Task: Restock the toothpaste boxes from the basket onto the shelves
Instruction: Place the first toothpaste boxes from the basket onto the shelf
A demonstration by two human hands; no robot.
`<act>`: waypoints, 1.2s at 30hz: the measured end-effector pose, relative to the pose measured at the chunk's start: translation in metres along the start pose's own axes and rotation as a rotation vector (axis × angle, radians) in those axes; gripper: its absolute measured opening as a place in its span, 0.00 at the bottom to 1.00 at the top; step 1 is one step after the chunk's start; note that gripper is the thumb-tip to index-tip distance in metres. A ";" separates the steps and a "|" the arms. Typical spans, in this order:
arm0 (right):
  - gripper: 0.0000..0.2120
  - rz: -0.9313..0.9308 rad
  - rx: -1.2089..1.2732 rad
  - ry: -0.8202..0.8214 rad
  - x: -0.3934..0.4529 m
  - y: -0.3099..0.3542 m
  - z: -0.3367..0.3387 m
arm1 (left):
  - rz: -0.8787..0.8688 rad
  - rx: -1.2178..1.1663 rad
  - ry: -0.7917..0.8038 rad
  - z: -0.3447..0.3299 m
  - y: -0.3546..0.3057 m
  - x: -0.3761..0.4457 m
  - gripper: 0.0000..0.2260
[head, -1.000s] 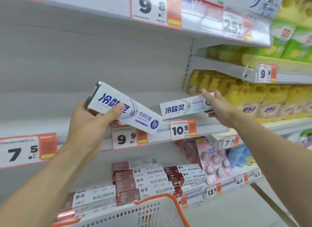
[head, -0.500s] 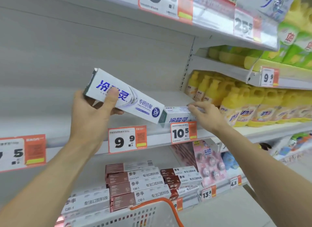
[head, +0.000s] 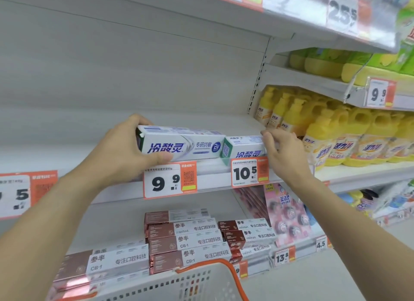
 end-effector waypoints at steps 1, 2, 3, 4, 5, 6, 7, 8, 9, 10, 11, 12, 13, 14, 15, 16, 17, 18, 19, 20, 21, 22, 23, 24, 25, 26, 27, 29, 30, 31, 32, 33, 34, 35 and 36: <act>0.16 0.008 0.010 -0.020 -0.001 -0.001 0.002 | -0.007 0.014 0.009 0.002 0.001 0.002 0.25; 0.17 0.012 0.016 -0.023 -0.001 -0.003 0.002 | -0.008 0.030 0.023 0.003 0.003 0.003 0.25; 0.18 0.014 0.013 -0.011 -0.002 -0.005 0.001 | -0.006 0.044 0.039 0.005 0.005 0.004 0.25; 0.20 0.018 -0.012 0.009 -0.002 -0.006 0.000 | -0.002 0.053 0.059 0.005 0.006 0.005 0.25; 0.22 0.032 -0.053 0.034 -0.003 -0.007 -0.002 | 0.002 0.047 0.078 0.005 0.007 0.006 0.25; 0.25 0.051 -0.091 0.058 -0.004 -0.007 -0.003 | 0.011 0.028 0.093 0.005 0.008 0.008 0.24; 0.27 0.062 -0.113 0.075 -0.004 -0.006 -0.003 | 0.017 0.007 0.105 0.005 0.009 0.009 0.24; 0.29 0.056 -0.120 0.084 -0.004 -0.007 -0.002 | 0.019 -0.006 0.116 0.004 0.009 0.010 0.23; 0.30 0.034 -0.120 0.085 -0.003 -0.006 0.001 | 0.014 -0.002 0.128 0.001 0.010 0.010 0.22; 0.30 0.005 -0.113 0.082 -0.003 -0.006 0.003 | 0.007 0.023 0.144 -0.002 0.012 0.011 0.22; 0.29 -0.015 -0.106 0.075 -0.003 -0.006 0.005 | -0.006 0.061 0.162 -0.006 0.013 0.011 0.21; 0.27 -0.022 -0.102 0.068 -0.005 -0.004 0.005 | -0.022 0.103 0.178 -0.010 0.015 0.012 0.21; 0.24 -0.011 -0.095 0.060 -0.007 0.000 0.005 | -0.041 0.132 0.189 -0.013 0.015 0.013 0.20; 0.22 0.018 -0.079 0.060 -0.009 0.006 0.003 | -0.059 0.153 0.193 -0.015 0.015 0.014 0.20; 0.22 0.050 -0.054 0.077 -0.012 0.012 -0.002 | -0.078 0.178 0.195 -0.016 0.015 0.016 0.19; 0.22 0.074 -0.031 0.102 -0.015 0.018 -0.006 | -0.098 0.209 0.201 -0.017 0.013 0.016 0.19; 0.22 0.088 -0.022 0.120 -0.017 0.022 -0.009 | -0.114 0.236 0.213 -0.019 0.011 0.015 0.20; 0.22 0.092 -0.023 0.130 -0.018 0.023 -0.011 | -0.132 0.258 0.219 -0.021 0.008 0.013 0.23; 0.23 0.090 -0.021 0.131 -0.018 0.022 -0.012 | -0.152 0.280 0.215 -0.022 0.004 0.011 0.26; 0.22 0.086 -0.013 0.130 -0.019 0.021 -0.011 | -0.165 0.303 0.204 -0.023 0.000 0.009 0.30; 0.21 0.082 0.003 0.127 -0.020 0.019 -0.010 | -0.176 0.324 0.195 -0.022 -0.004 0.007 0.32; 0.20 0.081 0.025 0.122 -0.022 0.017 -0.009 | -0.181 0.341 0.192 -0.022 -0.006 0.005 0.32; 0.19 0.078 0.049 0.118 -0.025 0.016 -0.008 | -0.179 0.355 0.191 -0.021 -0.007 0.003 0.30; 0.18 0.073 0.073 0.112 -0.028 0.016 -0.008 | -0.176 0.362 0.190 -0.020 -0.008 0.002 0.28; 0.18 0.063 0.092 0.103 -0.029 0.016 -0.006 | -0.180 0.364 0.191 -0.019 -0.007 0.000 0.26; 0.17 0.052 0.107 0.096 -0.030 0.017 -0.006 | -0.190 0.359 0.188 -0.019 -0.007 -0.001 0.26; 0.16 0.039 0.122 0.098 -0.030 0.018 -0.005 | -0.201 0.351 0.181 -0.020 -0.007 -0.003 0.25; 0.15 0.024 0.122 0.122 -0.028 0.017 -0.006 | -0.203 0.341 0.155 -0.022 -0.008 -0.008 0.26; 0.16 0.024 0.095 0.134 -0.028 0.017 -0.006 | -0.186 0.332 0.139 -0.023 -0.007 -0.011 0.27; 0.18 0.028 0.058 0.120 -0.030 0.019 -0.003 | -0.167 0.325 0.119 -0.023 -0.006 -0.015 0.29; 0.19 0.038 0.039 0.058 -0.034 0.025 0.003 | -0.167 0.330 0.083 -0.022 -0.006 -0.020 0.31; 0.18 0.050 0.065 -0.051 -0.040 0.037 0.014 | -0.200 0.345 0.025 -0.018 -0.009 -0.026 0.32; 0.16 0.060 0.140 -0.157 -0.050 0.053 0.026 | -0.260 0.349 -0.049 -0.011 -0.015 -0.034 0.31; 0.13 0.063 0.233 -0.200 -0.064 0.073 0.032 | -0.330 0.317 -0.126 -0.003 -0.023 -0.044 0.29; 0.10 0.064 0.321 -0.143 -0.081 0.093 0.028 | -0.380 0.252 -0.191 0.005 -0.030 -0.056 0.25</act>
Point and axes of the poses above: each hand's wrist, its own x-axis towards the middle knuckle, its own z-axis out of the back of the hand, y = z × x, the point moved 8 cm from there along x, towards the middle knuckle, and after that the axes turned 11 degrees about -y, right-handed, at the moved point
